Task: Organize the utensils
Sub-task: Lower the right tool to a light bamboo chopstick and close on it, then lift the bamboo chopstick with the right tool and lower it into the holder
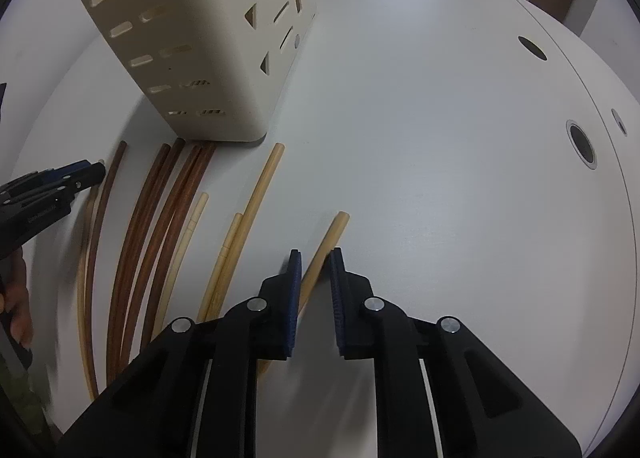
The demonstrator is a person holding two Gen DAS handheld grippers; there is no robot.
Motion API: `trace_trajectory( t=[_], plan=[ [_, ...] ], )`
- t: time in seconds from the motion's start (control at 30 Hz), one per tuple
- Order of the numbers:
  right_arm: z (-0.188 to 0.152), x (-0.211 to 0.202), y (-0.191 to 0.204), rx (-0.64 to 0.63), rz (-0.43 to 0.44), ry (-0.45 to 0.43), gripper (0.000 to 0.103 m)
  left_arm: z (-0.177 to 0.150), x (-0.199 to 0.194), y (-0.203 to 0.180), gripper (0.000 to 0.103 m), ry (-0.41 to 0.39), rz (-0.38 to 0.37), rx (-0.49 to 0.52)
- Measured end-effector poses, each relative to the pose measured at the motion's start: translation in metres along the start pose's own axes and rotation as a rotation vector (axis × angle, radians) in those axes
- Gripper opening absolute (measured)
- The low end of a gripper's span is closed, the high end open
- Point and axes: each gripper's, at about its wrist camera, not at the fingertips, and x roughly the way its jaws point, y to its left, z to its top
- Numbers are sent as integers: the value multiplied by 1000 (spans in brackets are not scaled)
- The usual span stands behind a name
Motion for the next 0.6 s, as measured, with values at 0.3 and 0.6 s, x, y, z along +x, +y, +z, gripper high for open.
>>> trace_trajectory(
  t=[0.3, 0.6],
  plan=[
    [-1, -6, -2, 43, 58, -19, 7, -3, -4, -5, 6, 7, 9, 21],
    [-6, -51, 12, 20, 92, -143, 7, -8, -60, -14, 6, -147, -20, 45]
  ],
)
